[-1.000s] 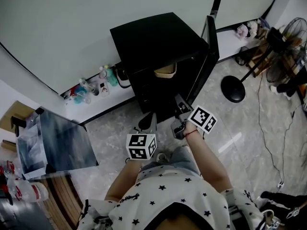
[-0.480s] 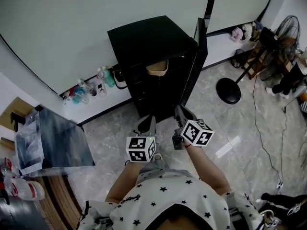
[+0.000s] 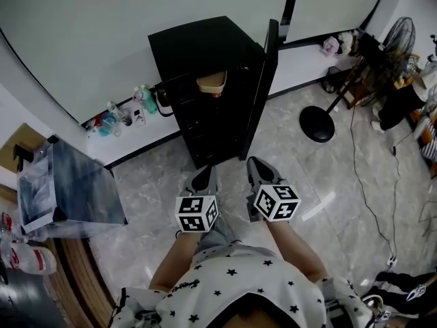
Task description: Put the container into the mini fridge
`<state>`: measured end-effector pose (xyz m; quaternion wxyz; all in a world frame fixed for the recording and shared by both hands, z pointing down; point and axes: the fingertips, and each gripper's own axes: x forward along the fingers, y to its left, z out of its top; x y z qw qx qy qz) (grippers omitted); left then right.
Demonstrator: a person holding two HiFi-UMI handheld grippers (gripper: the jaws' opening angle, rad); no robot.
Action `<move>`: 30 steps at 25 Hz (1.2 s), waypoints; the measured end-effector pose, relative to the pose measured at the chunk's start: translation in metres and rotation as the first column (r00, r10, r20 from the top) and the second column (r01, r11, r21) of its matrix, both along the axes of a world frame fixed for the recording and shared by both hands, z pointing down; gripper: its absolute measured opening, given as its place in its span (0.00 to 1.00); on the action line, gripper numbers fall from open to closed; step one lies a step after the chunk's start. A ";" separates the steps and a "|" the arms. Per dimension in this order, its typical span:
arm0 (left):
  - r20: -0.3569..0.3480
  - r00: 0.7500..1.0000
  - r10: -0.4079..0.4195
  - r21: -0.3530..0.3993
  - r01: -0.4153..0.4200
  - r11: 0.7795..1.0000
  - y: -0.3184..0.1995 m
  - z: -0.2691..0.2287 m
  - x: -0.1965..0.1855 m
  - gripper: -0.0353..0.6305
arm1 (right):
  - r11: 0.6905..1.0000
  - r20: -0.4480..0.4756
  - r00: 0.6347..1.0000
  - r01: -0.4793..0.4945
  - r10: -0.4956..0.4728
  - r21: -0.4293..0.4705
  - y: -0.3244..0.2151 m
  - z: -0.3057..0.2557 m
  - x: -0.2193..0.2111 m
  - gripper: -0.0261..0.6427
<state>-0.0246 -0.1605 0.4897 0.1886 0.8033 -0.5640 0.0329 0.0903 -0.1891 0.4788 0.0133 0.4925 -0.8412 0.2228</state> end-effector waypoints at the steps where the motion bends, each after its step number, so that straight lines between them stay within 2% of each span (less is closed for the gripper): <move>1: 0.000 1.000 0.002 0.000 -0.002 1.000 0.008 0.000 0.004 0.07 | 1.000 -0.013 1.000 0.003 -0.003 0.009 0.009 -0.001 0.003 0.03; 17: 0.017 1.000 0.023 0.000 -0.023 1.000 0.098 0.005 0.041 0.07 | 0.994 -0.100 0.994 0.054 -0.045 0.090 0.107 -0.006 0.031 0.03; 30: 0.020 0.999 0.040 0.007 -0.040 0.999 0.118 0.006 0.055 0.07 | 0.993 -0.109 0.993 0.064 -0.053 0.101 0.130 -0.004 0.038 0.03</move>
